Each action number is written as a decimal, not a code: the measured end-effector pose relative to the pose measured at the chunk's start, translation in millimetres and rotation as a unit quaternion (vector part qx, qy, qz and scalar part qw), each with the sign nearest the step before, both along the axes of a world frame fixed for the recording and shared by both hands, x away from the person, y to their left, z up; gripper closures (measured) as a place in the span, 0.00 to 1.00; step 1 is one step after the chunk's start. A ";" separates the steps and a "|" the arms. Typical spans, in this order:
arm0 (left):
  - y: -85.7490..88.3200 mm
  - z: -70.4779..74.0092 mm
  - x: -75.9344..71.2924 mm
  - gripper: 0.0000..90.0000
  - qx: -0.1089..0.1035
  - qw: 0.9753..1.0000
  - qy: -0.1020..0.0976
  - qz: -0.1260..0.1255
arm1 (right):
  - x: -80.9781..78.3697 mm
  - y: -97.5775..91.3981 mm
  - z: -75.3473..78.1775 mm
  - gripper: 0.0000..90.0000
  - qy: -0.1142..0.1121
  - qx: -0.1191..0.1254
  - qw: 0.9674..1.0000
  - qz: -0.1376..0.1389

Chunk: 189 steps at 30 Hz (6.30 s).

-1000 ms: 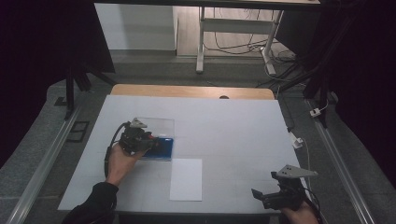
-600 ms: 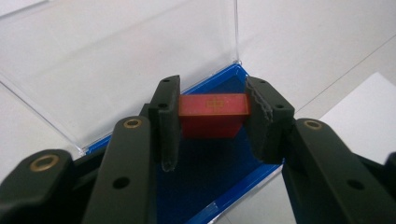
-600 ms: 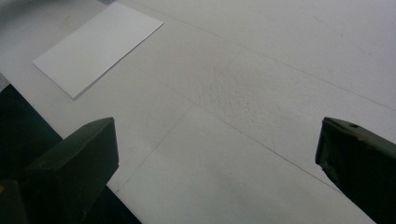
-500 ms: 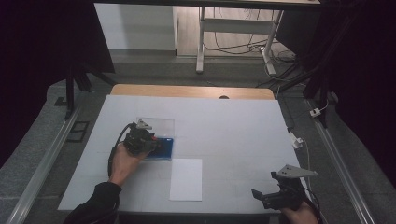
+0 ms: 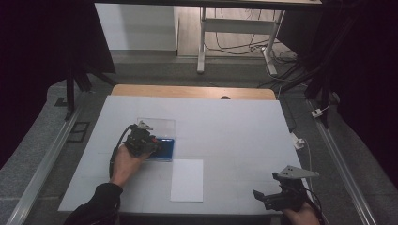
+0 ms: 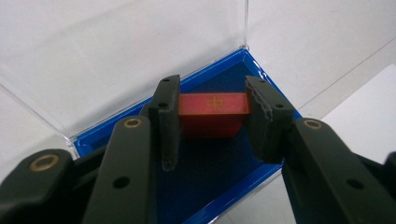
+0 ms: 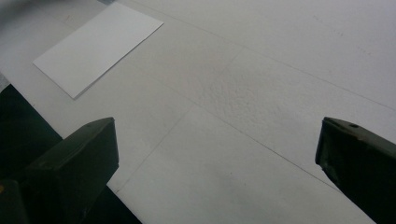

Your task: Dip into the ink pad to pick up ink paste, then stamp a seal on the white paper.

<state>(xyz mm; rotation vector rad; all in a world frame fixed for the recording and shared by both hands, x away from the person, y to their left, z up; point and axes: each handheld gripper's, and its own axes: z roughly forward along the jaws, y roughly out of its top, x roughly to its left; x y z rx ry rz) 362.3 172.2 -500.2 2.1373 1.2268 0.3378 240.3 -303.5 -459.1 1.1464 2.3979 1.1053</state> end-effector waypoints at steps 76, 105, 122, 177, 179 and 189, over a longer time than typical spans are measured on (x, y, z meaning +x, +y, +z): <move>6.3 14.1 -17.2 0.65 -0.028 0.999 -0.038 -0.011 | -0.6 -1.4 0.5 0.00 -0.003 0.006 1.000 0.000; -2.2 39.4 -59.6 0.65 -0.071 0.994 -0.065 -0.057 | -0.7 -2.7 0.9 0.00 -0.003 0.011 1.000 0.000; -30.5 45.9 -74.7 0.65 -0.039 0.990 -0.078 -0.110 | -1.0 -3.5 0.7 0.00 -0.004 0.014 1.000 -0.001; -97.5 0.1 -69.0 0.65 0.001 0.980 -0.014 -0.198 | -1.1 -1.4 0.5 0.00 -0.003 0.005 1.000 0.003; -98.7 -1.7 -68.9 0.65 0.006 0.980 -0.014 -0.199 | -1.2 -1.4 0.5 0.00 -0.003 0.005 1.000 0.003; -99.9 -6.5 -69.3 0.65 0.007 0.980 -0.012 -0.198 | -1.1 -1.5 0.5 0.00 -0.003 0.006 1.000 0.003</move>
